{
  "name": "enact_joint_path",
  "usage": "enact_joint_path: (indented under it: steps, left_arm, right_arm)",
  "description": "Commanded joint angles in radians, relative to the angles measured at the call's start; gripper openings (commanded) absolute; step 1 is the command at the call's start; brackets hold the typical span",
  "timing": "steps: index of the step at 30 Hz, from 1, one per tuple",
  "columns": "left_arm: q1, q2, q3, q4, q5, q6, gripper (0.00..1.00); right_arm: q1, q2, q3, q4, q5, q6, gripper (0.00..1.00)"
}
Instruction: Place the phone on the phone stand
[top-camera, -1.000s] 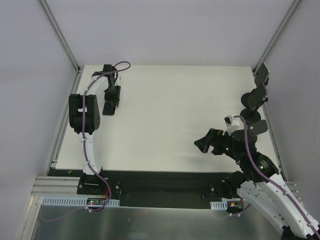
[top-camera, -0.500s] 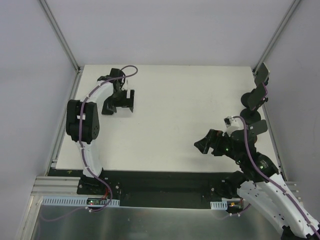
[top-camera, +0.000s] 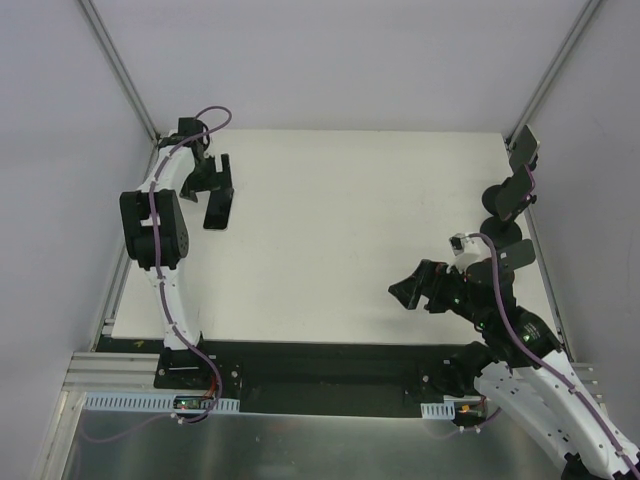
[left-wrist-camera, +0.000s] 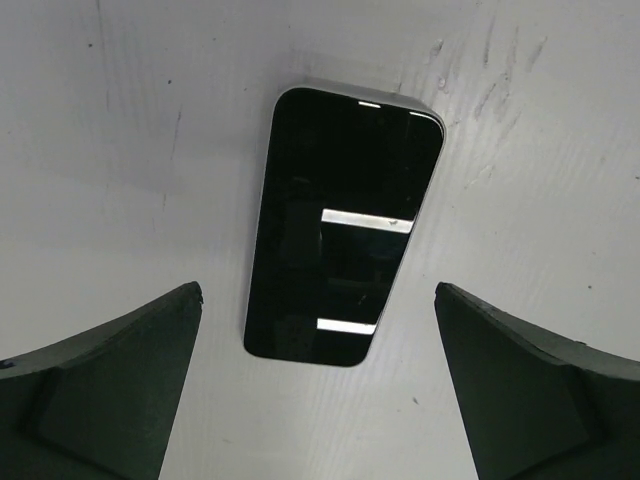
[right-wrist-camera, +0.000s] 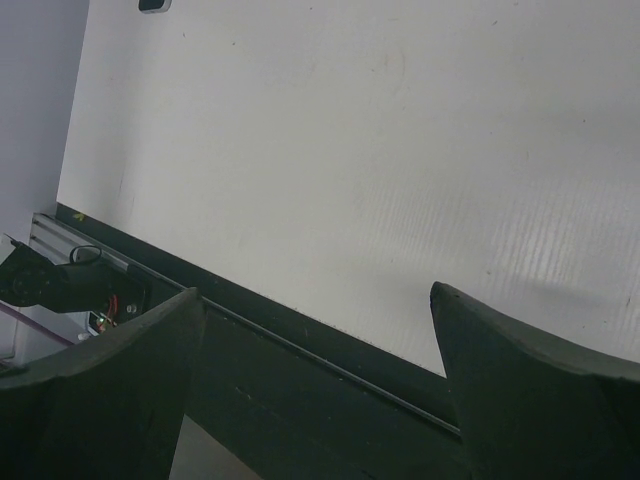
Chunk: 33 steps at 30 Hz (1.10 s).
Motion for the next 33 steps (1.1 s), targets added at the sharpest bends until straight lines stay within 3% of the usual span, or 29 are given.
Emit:
enact_joint_path:
  steps: [1, 6, 13, 18, 27, 33]
  left_arm:
    - [-0.023, 0.08, 0.063, -0.059, -0.03, 0.081, 0.99]
    - [-0.023, 0.137, 0.101, -0.073, 0.077, 0.117, 0.99]
    - [-0.028, 0.175, 0.121, -0.098, 0.063, 0.12, 0.97]
    - [-0.045, 0.197, 0.112, -0.105, 0.015, 0.129, 0.82]
    - [-0.058, 0.212, 0.104, -0.13, 0.016, 0.127, 0.69]
    - [-0.068, 0.188, 0.061, -0.128, 0.013, 0.13, 0.35]
  right_arm:
    - [-0.004, 0.013, 0.05, 0.014, -0.014, -0.04, 0.96]
    - [-0.004, 0.025, 0.056, 0.019, -0.011, -0.059, 0.96]
    - [-0.004, 0.028, 0.05, 0.029, -0.013, -0.054, 0.96]
    - [-0.004, 0.022, 0.035, 0.052, -0.013, -0.036, 0.96]
    - [-0.004, 0.017, 0.033, 0.048, -0.013, -0.02, 0.96]
    - [-0.004, 0.04, 0.038, 0.045, -0.008, -0.013, 0.96]
